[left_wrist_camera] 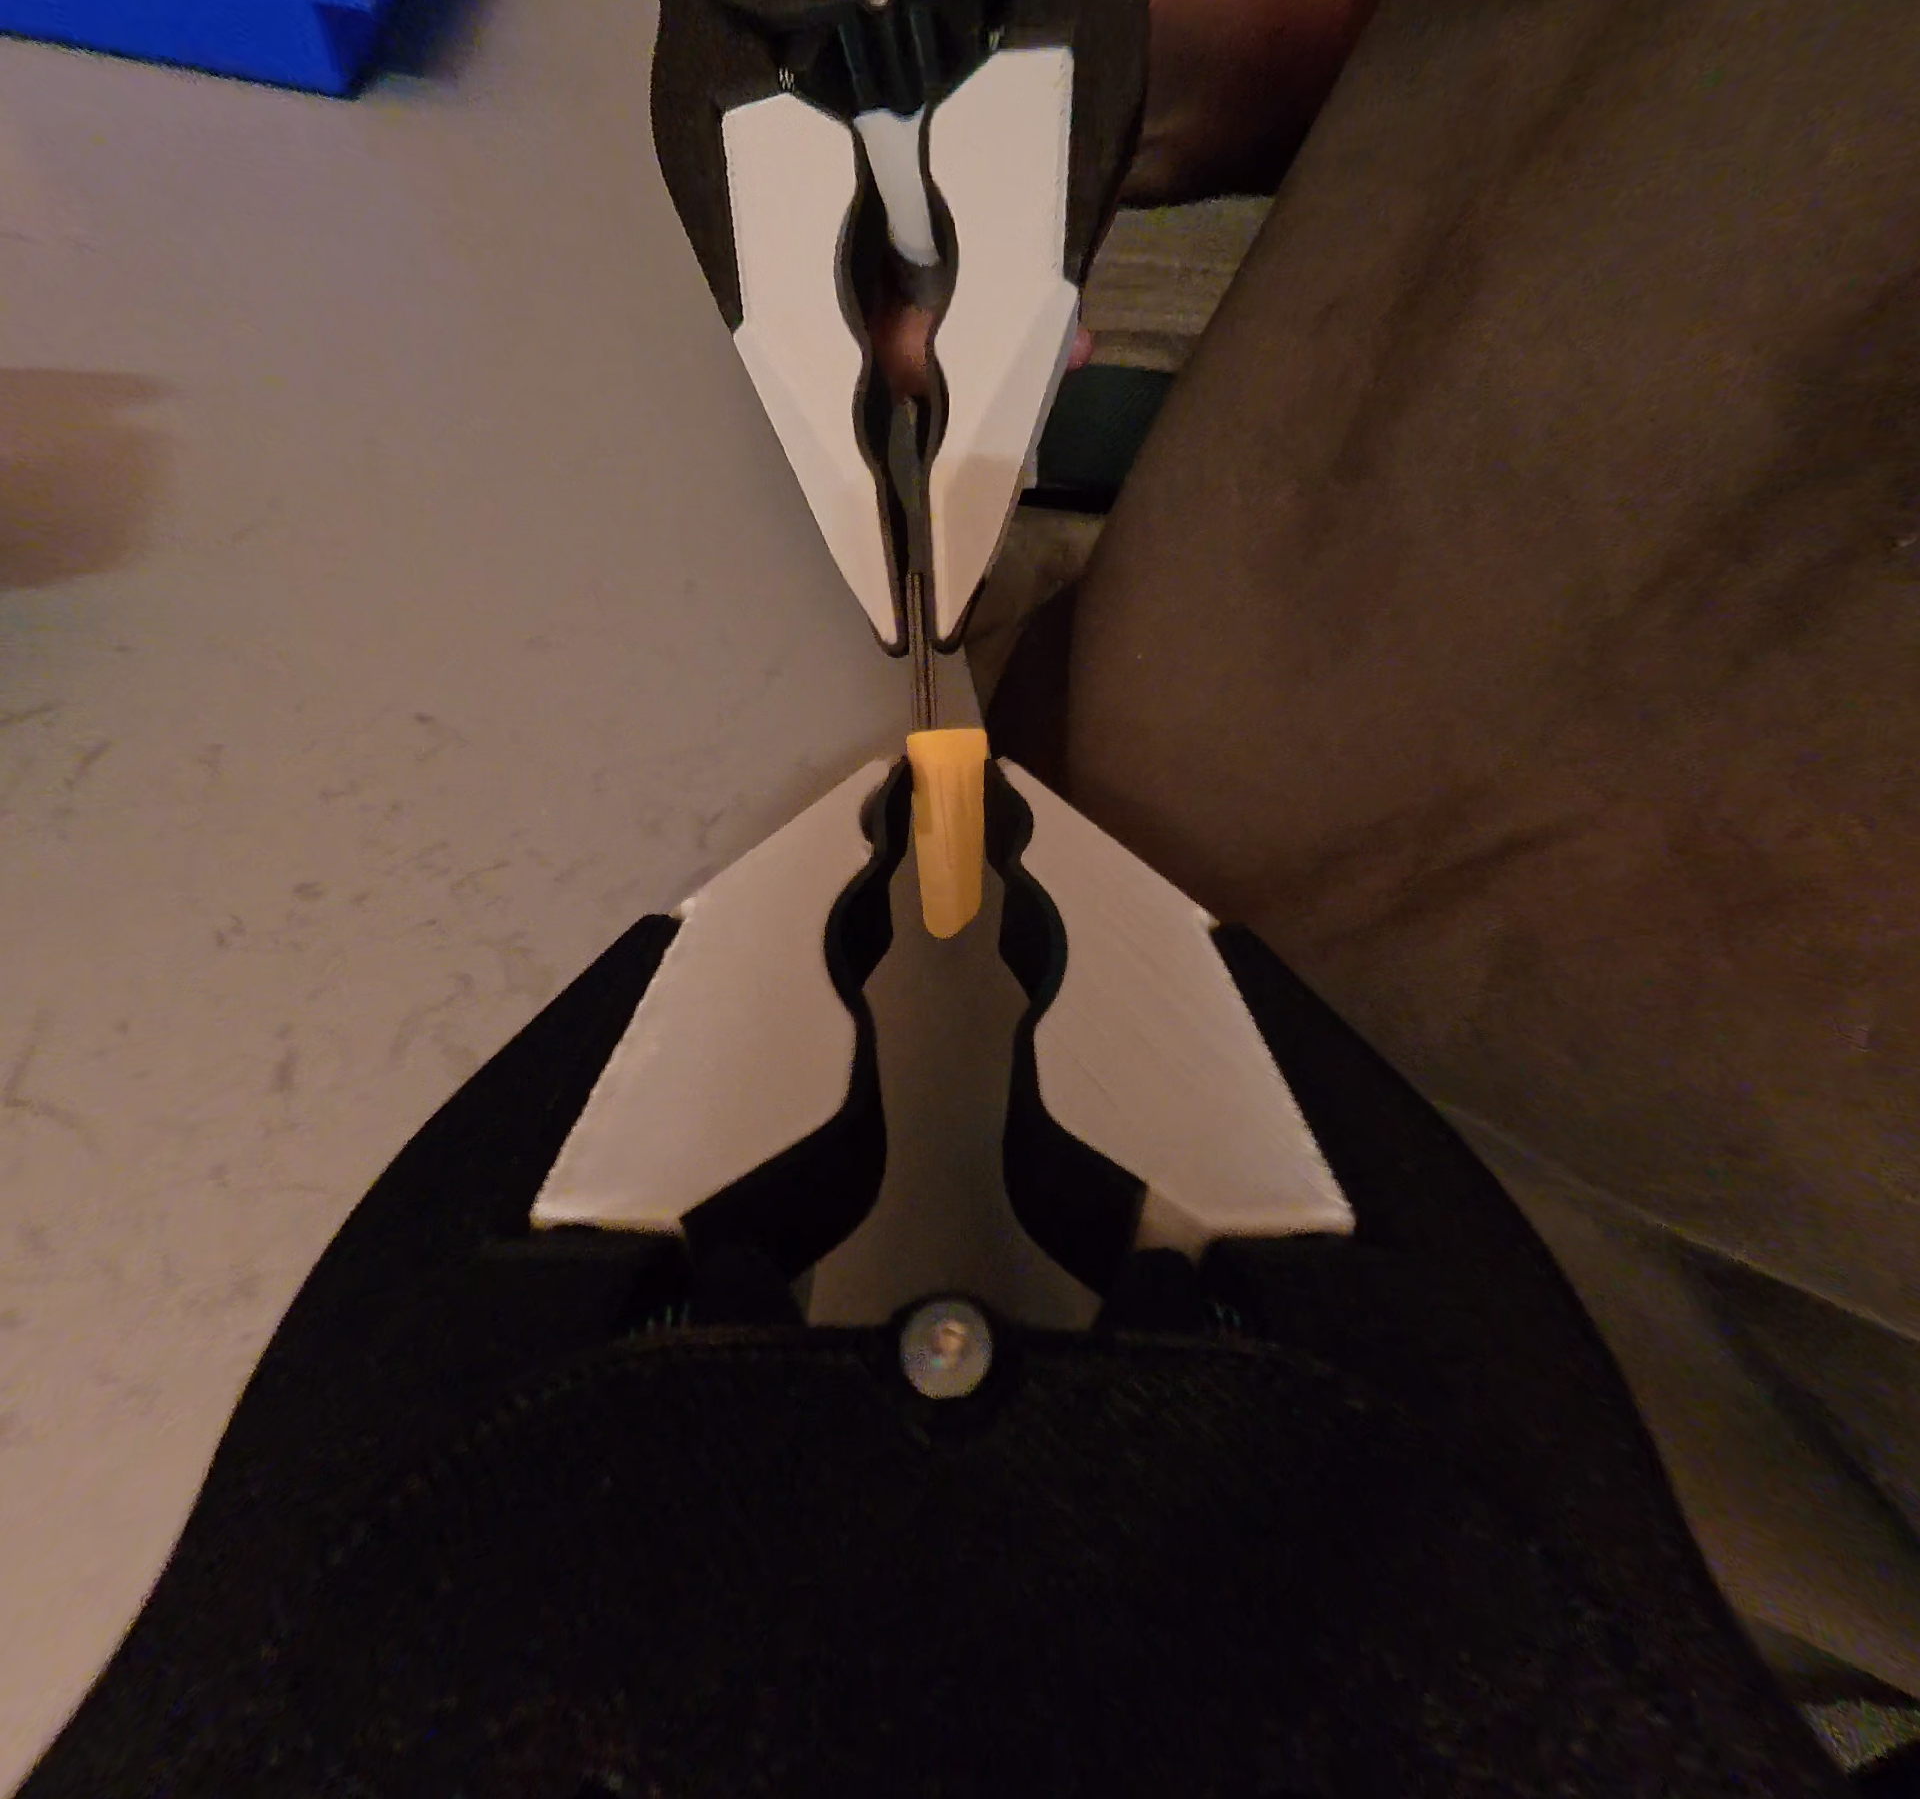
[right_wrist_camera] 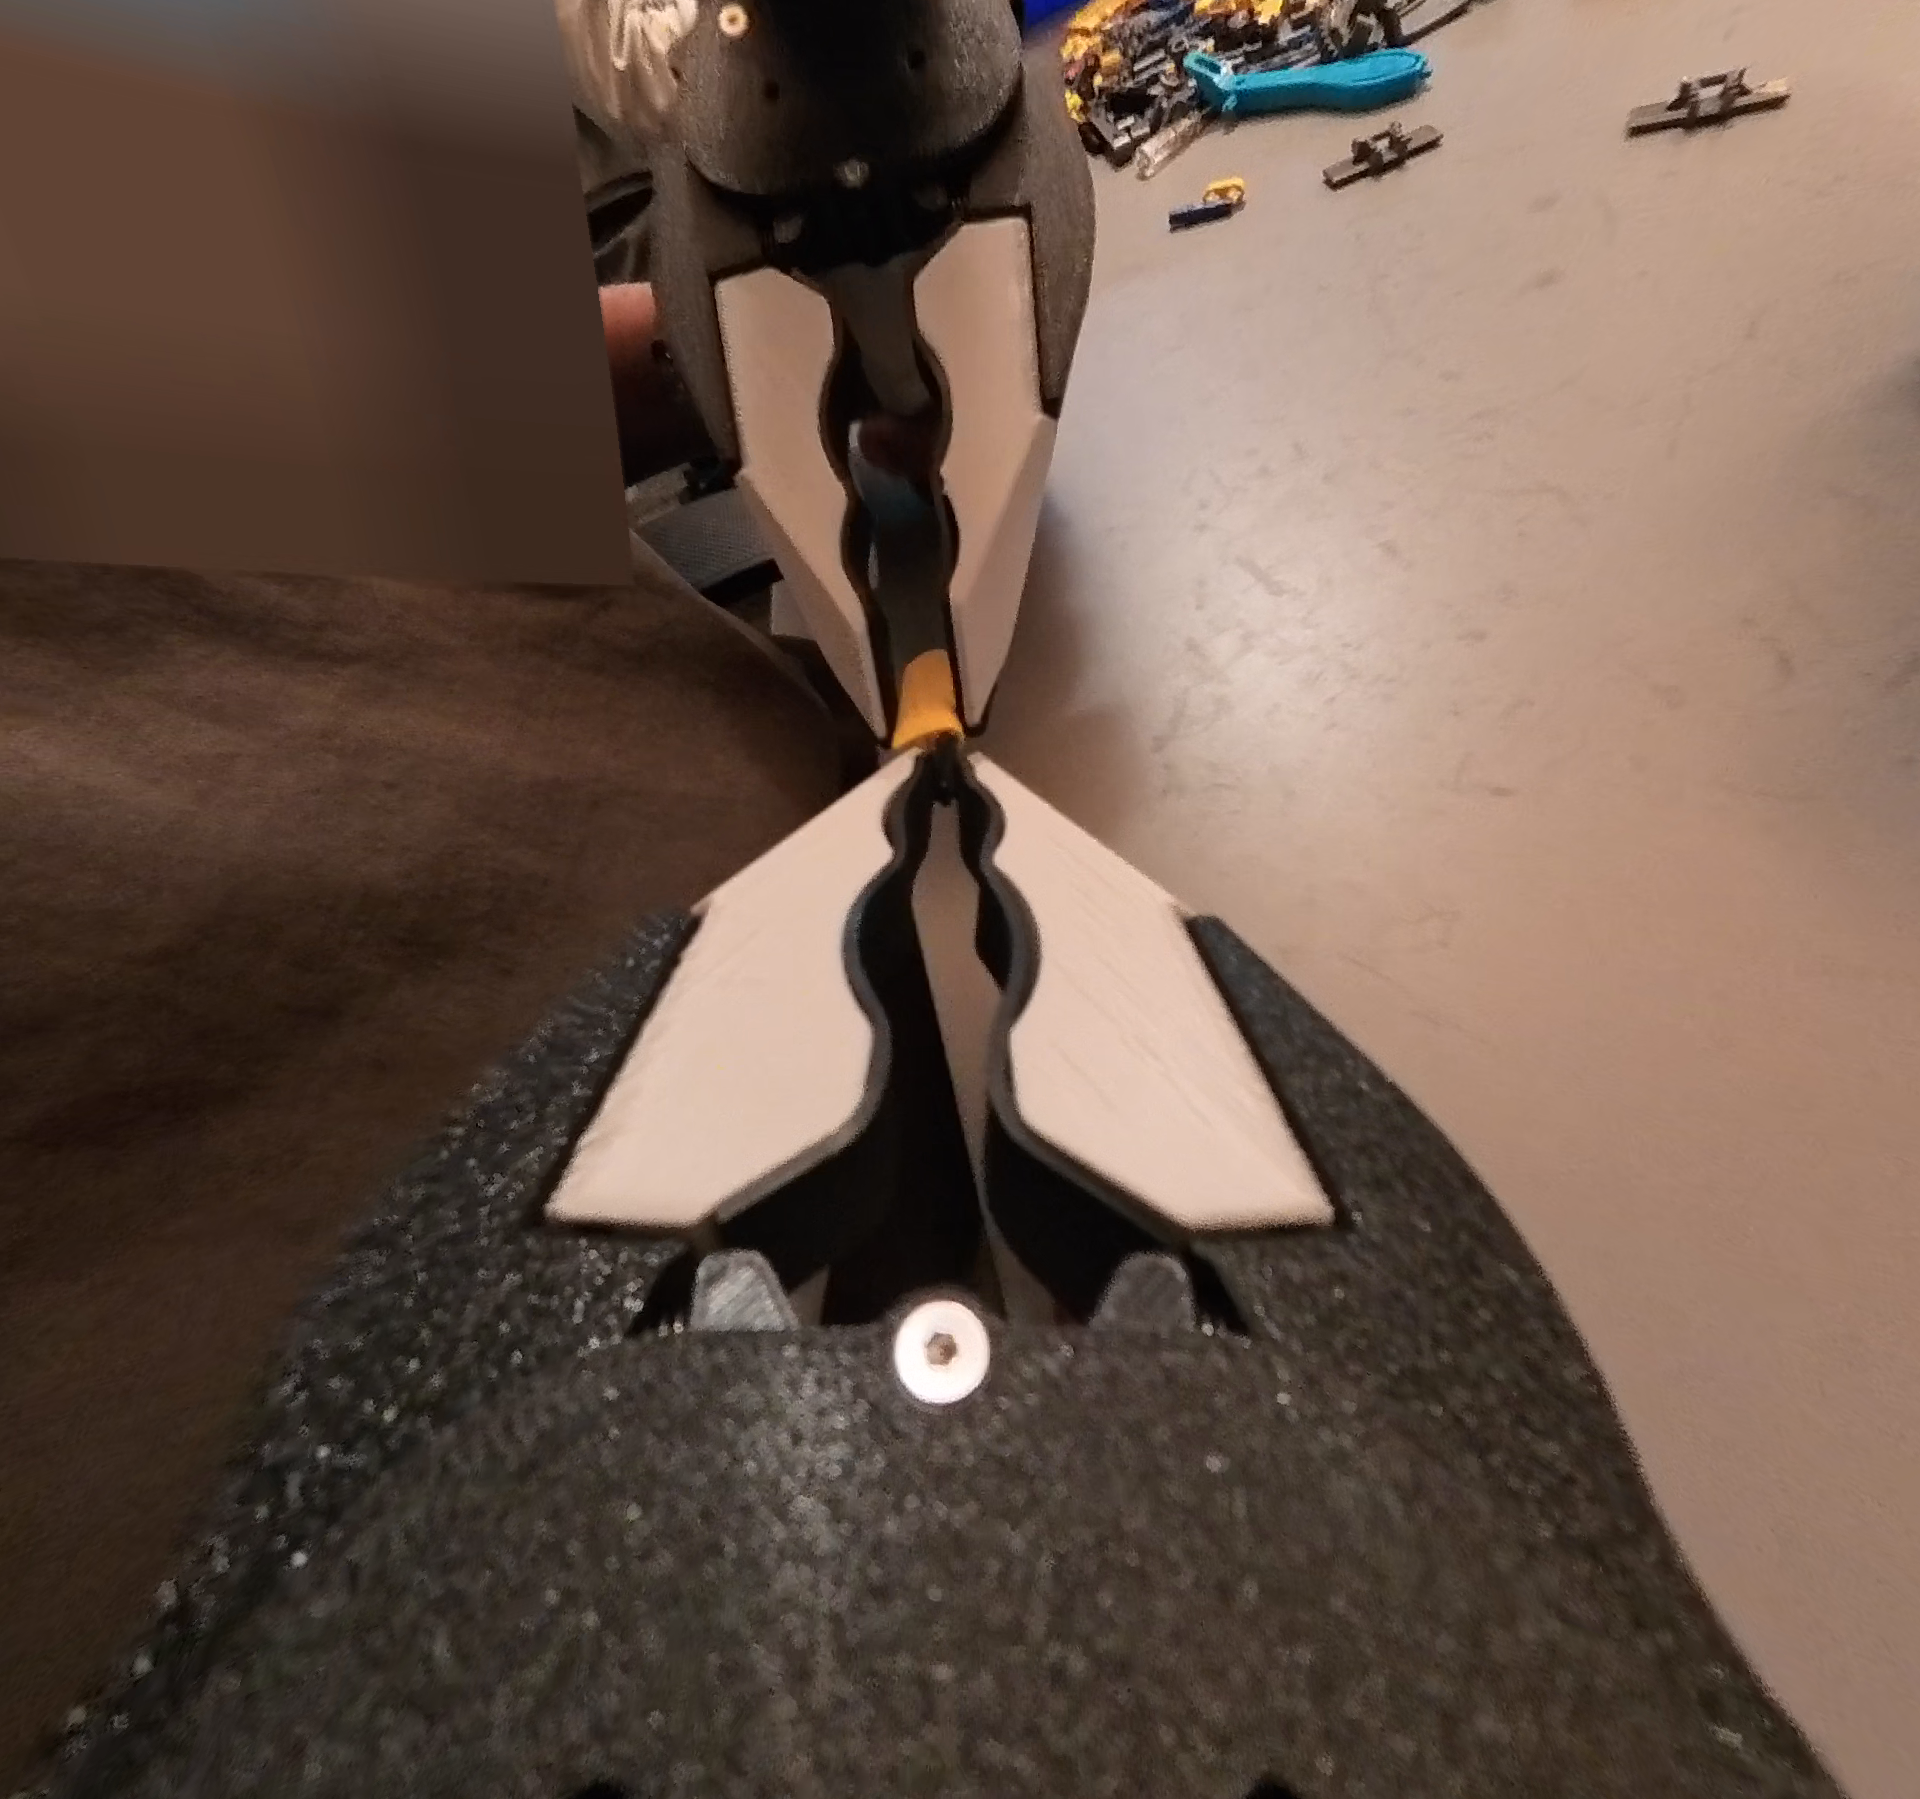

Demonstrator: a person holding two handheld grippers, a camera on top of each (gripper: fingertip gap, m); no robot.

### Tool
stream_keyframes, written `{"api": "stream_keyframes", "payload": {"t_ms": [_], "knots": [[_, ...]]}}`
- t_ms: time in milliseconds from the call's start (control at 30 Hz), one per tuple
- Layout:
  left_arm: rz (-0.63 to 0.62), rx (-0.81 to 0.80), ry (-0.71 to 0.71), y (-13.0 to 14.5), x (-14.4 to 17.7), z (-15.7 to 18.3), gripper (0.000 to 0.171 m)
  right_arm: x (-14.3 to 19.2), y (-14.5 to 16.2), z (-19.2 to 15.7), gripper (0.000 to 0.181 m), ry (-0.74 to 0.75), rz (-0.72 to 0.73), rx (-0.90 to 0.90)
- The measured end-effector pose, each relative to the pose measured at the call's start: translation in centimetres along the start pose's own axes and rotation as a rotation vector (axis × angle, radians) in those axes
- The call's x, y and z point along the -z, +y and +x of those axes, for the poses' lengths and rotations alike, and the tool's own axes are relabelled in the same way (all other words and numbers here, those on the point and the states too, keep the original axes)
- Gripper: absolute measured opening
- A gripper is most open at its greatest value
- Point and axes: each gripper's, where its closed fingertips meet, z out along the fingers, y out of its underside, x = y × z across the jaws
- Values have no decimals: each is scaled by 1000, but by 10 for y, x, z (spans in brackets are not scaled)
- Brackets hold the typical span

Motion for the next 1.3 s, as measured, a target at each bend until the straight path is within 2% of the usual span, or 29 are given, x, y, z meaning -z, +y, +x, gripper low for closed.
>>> {"api": "stream_keyframes", "payload": {"t_ms": [167, 233, 500, 833, 1000, 1300], "knots": [[-181, -76, -92, 25, -12, -9, 9, -10, 22, 10, 3, 101, -157, 95], [-216, -100, -106, 30, -15, -10, 10, -13, 26, 12, 3, 116, -201, 118], [-220, -82, -102, 32, -12, -12, 11, -14, 37, 18, 3, 110, -333, 172], [-222, -75, -111, 32, -12, -14, 12, -15, 39, 19, 3, 132, -408, 292], [-222, -71, -117, 33, -12, -14, 12, -15, 39, 19, 3, 140, -410, 363], [-222, -61, -115, 35, -9, -14, 12, -15, 38, 19, 3, 98, -384, 320]]}}
